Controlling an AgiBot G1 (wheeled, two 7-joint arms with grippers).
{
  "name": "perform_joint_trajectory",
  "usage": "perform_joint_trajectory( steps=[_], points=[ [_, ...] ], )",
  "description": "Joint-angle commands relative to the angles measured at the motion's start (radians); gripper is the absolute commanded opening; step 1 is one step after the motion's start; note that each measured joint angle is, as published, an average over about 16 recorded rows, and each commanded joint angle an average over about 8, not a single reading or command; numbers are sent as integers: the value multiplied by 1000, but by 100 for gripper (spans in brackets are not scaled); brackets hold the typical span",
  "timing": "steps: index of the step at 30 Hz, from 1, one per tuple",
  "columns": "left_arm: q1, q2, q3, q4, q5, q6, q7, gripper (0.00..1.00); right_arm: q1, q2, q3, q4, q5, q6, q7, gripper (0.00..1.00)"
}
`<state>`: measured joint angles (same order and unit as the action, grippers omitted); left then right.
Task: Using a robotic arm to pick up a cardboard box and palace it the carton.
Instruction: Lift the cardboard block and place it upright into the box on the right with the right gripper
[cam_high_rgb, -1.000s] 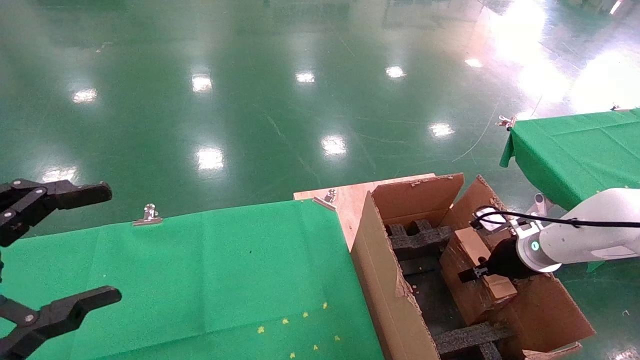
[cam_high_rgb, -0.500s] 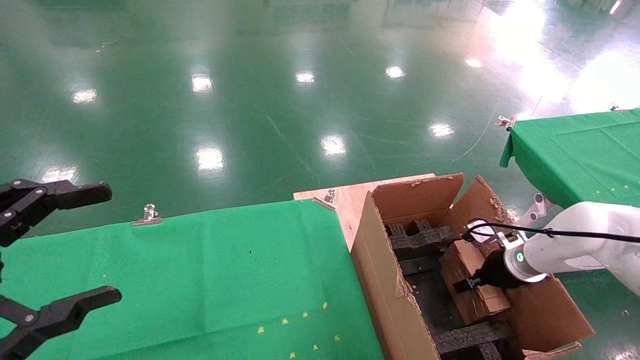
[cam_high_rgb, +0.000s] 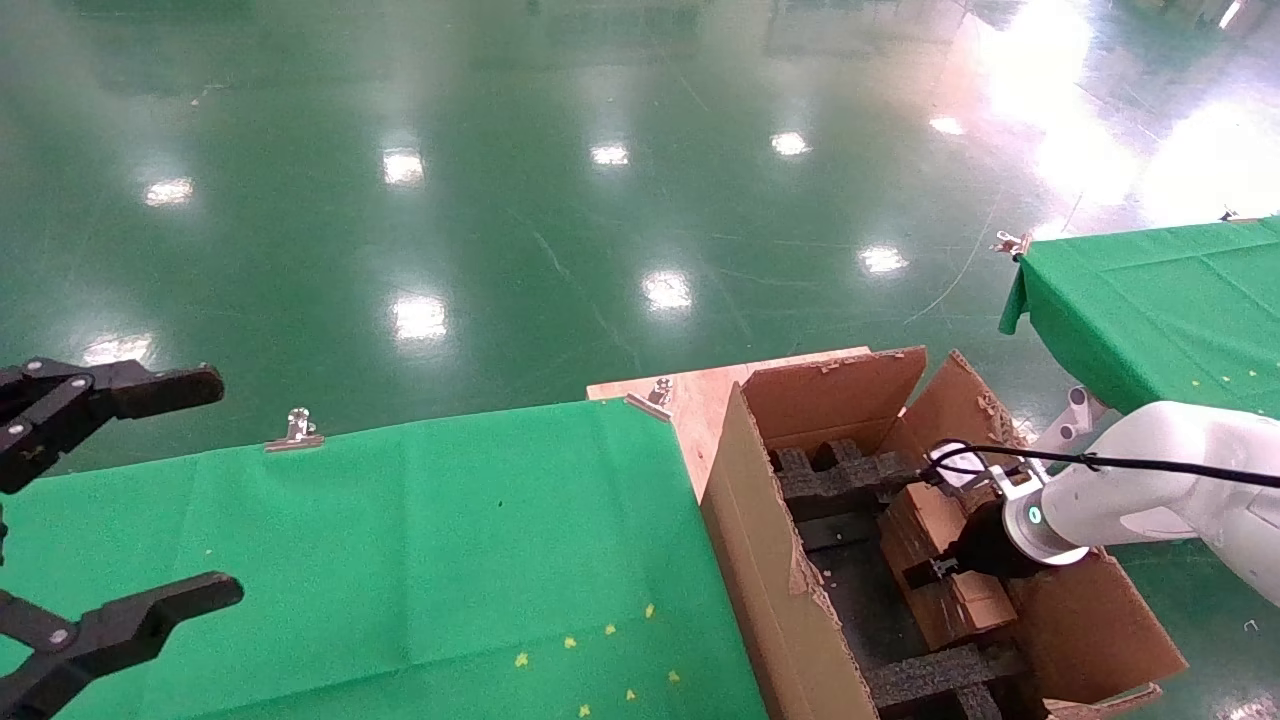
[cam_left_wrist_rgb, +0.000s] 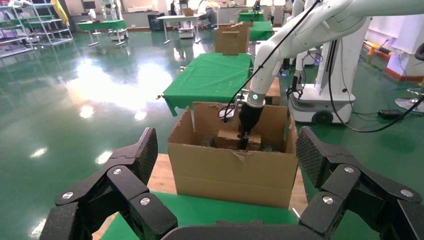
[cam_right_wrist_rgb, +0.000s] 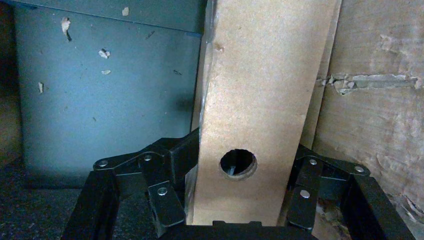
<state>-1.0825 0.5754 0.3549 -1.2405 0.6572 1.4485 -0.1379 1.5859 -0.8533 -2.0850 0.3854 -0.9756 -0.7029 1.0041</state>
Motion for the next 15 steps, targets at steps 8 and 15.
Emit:
perform_joint_trajectory(
  steps=[8,15],
  points=[
    [0,0,0,0,0,0,0,100,9,5,-2,7,-3,0,4,100],
    [0,0,0,0,0,0,0,100,26,11,-7,19,-12,-4,7,100]
  ],
)
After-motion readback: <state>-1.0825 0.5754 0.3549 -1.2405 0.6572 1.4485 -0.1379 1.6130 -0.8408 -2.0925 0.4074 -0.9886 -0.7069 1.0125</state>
